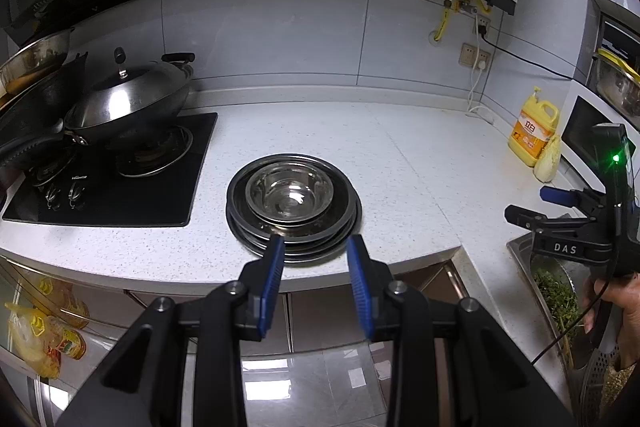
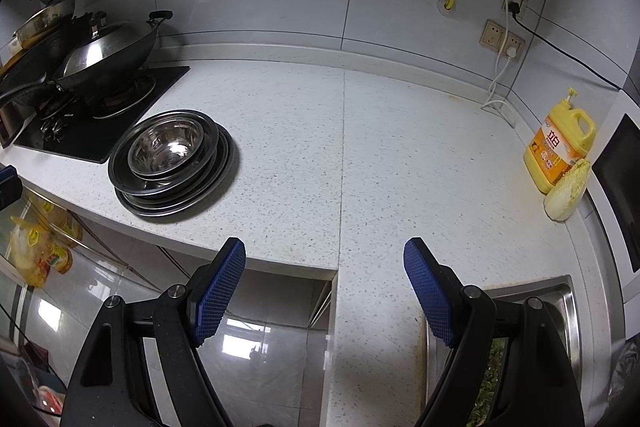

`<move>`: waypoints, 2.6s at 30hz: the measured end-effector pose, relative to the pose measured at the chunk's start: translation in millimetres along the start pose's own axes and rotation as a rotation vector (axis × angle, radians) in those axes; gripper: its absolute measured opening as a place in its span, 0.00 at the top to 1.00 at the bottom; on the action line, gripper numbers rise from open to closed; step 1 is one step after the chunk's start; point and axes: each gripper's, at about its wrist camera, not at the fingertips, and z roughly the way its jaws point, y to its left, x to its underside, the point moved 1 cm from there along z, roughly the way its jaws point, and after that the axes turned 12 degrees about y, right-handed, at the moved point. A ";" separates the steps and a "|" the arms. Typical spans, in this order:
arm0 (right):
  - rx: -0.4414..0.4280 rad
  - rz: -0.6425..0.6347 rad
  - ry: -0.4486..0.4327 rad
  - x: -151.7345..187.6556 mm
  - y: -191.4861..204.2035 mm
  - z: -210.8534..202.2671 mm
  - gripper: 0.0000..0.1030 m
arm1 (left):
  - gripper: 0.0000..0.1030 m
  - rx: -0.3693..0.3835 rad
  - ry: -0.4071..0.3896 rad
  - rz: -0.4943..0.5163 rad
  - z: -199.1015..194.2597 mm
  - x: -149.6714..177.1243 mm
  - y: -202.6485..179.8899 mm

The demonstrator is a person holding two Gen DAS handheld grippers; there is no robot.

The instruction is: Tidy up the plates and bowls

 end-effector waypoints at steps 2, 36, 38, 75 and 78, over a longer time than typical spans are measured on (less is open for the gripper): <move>0.002 0.004 -0.001 0.9 -1.4 -0.7 0.25 | 0.70 0.001 0.002 0.003 1.0 -0.3 -1.1; -0.004 0.017 -0.011 9.1 -12.5 -9.8 0.25 | 0.70 -0.010 -0.010 -0.006 -4.6 3.2 -10.6; -0.004 0.016 -0.011 10.0 -12.4 -10.5 0.25 | 0.70 -0.016 -0.010 -0.009 -5.6 4.0 -9.8; -0.024 -0.008 -0.018 9.0 0.7 -14.5 0.25 | 0.70 -0.122 0.025 -0.051 7.2 7.0 11.8; -0.022 -0.011 -0.015 9.1 1.8 -14.4 0.25 | 0.70 -0.119 0.028 -0.056 7.8 8.2 13.8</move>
